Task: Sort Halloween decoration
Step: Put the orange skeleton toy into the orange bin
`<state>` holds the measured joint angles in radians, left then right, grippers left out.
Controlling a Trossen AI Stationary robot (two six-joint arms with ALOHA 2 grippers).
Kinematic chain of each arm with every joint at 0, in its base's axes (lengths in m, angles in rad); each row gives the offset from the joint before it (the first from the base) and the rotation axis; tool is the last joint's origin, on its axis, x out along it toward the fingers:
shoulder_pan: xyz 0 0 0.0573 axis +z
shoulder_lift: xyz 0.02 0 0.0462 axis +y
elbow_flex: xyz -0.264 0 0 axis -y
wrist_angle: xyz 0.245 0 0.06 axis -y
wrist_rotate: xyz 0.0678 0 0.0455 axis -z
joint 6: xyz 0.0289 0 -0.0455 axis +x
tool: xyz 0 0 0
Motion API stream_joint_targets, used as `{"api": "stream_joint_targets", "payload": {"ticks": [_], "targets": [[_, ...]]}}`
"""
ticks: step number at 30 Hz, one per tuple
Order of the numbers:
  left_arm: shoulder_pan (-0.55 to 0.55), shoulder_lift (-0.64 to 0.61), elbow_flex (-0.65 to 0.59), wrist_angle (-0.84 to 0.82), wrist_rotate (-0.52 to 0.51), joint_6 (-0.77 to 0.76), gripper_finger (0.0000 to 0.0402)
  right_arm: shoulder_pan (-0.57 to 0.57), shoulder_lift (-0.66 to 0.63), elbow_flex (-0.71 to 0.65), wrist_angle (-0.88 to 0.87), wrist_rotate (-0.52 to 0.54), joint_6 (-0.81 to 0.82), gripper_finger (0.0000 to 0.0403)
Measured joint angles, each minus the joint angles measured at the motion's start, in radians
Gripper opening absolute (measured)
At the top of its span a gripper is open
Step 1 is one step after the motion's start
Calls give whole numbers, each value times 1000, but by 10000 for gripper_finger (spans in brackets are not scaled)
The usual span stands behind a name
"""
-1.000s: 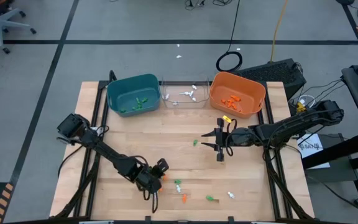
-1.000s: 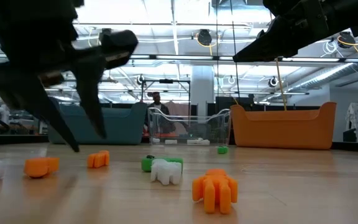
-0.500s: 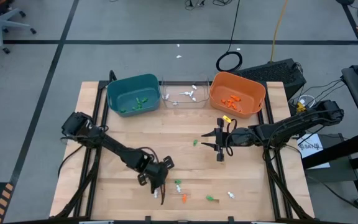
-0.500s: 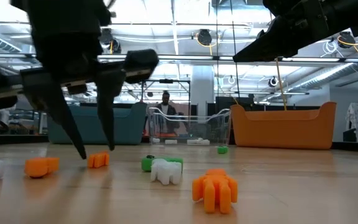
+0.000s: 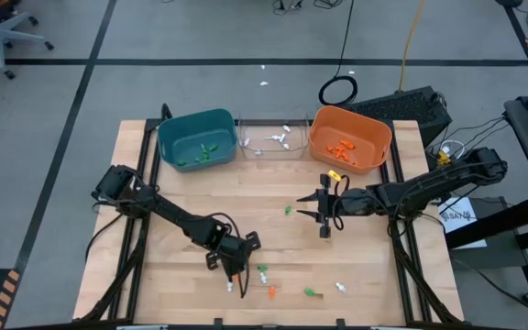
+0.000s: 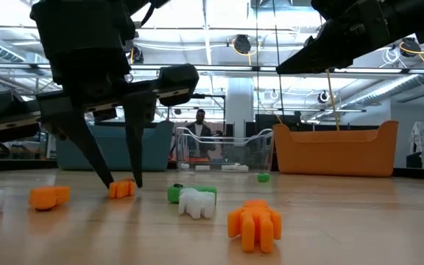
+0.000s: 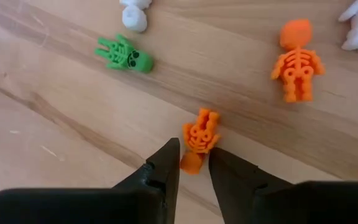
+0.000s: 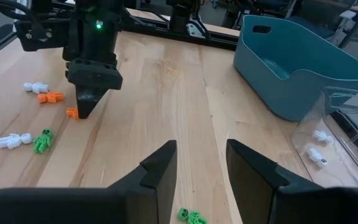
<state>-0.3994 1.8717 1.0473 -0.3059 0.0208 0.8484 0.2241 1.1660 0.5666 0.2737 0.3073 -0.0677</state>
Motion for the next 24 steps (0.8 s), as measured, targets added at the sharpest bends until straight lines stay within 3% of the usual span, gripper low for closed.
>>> {"api": "stream_joint_targets", "payload": {"ticks": [8,13,19,24], "targets": [[2,-6,-1,0,-2,-55,17,0,0,0,0,0,1,125],[-13,-5,-2,1,-46,-58,14,0,0,0,3,0,0,125],[-35,-57,-7,1,-192,-174,16,0,0,0,52,0,-6,125],[-63,-139,-6,8,-433,-257,16,0,8,0,92,-51,-12,125]]}}
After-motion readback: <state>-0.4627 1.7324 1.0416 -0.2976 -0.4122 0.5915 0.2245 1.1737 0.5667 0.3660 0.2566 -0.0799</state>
